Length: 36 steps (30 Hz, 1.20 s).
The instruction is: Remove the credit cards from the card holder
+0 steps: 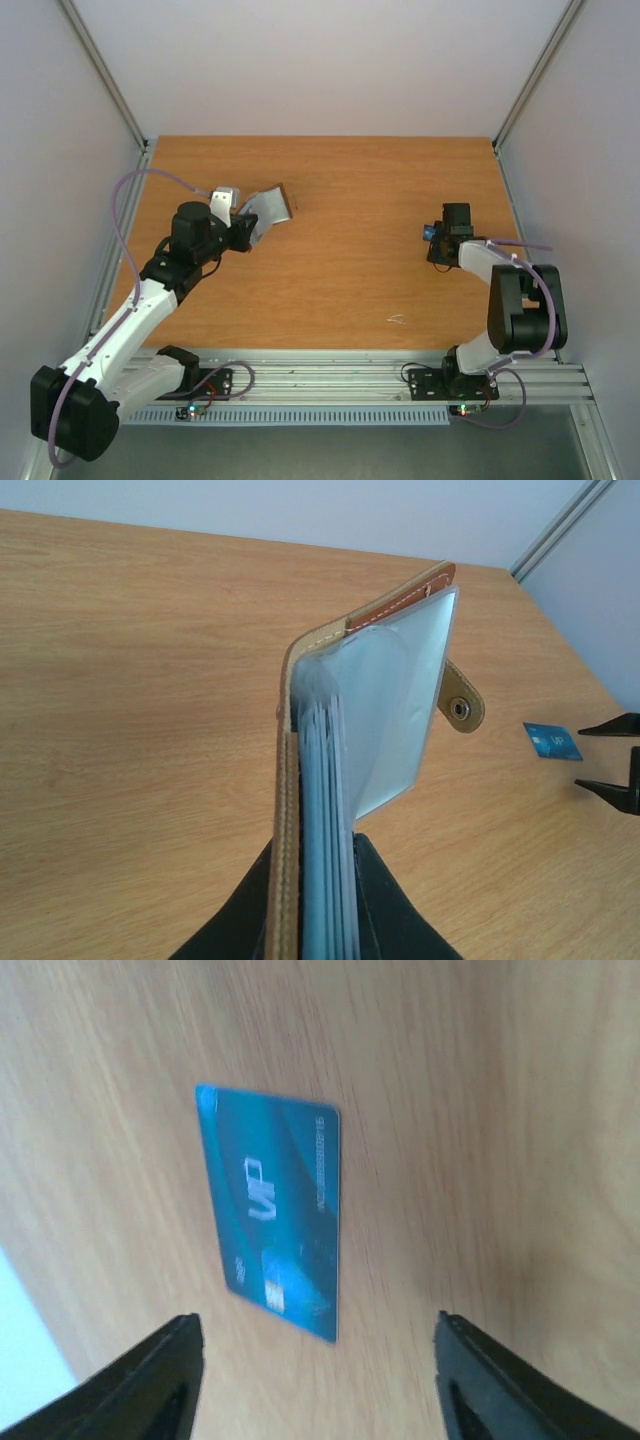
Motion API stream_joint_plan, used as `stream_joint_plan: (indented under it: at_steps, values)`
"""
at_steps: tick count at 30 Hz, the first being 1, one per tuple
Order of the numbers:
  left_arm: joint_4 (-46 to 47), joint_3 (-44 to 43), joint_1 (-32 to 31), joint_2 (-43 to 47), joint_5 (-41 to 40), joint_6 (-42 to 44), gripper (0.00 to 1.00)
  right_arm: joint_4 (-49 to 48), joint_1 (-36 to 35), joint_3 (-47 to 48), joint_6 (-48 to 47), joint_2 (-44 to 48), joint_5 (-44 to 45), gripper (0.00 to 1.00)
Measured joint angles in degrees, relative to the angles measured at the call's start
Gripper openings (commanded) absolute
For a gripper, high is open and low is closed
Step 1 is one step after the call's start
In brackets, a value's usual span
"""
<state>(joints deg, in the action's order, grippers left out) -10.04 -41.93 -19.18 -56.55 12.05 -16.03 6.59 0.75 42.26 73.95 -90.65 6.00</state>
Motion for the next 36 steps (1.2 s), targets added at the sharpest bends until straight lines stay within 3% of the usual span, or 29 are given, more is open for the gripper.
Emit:
stream_joint_plan:
  at_steps: [6, 11, 13, 14, 15, 16, 18, 22, 31, 36]
  values:
    - [0.5, 0.0, 0.0, 0.02, 1.9, 0.04, 0.0, 7.76, 0.0, -0.48, -5.27, 14.4, -2.21, 0.68]
    - [2.49, 0.0, 0.0, 0.15, 6.38, 0.07, 0.0, 12.66, -1.92, 8.74, -28.28, 27.06, -7.26, 0.64]
    - [4.0, 0.0, 0.0, 0.13, 9.03, 0.02, 0.0, 13.7, -6.95, 17.07, -42.12, 27.65, -11.76, 0.66]
    - [4.85, -0.02, 0.0, 0.13, 10.36, 0.0, 0.0, 13.75, -9.64, 20.24, -47.43, 27.5, -14.56, 0.77]
    - [6.12, -0.02, 0.02, 0.13, 12.31, -0.09, 0.0, 14.27, -13.16, 23.89, -54.21, 27.06, -18.58, 0.94]
    - [7.48, -0.02, 0.04, 0.13, 14.29, -0.22, 0.0, 14.86, -16.61, 27.15, -60.24, 26.47, -22.91, 0.98]
    - [10.51, -0.04, 0.04, 0.13, 18.49, -0.57, 0.0, 17.09, -23.28, 32.5, -70.86, 24.63, -30.58, 0.98]
    - [14.86, -0.22, 0.04, 0.13, 25.64, -1.66, 0.0, 22.67, -32.06, 37.22, -84.89, 21.22, -34.82, 0.99]
    - [18.97, -0.28, -0.31, 0.72, 36.98, -1.68, 0.0, 29.77, -35.85, 40.26, -96.06, 14.64, -40.57, 0.98]
    - [19.69, -0.28, -0.5, 1.18, 37.83, -1.7, 0.0, 26.82, -39.15, 40.72, -95.41, 14.16, -40.17, 0.83]
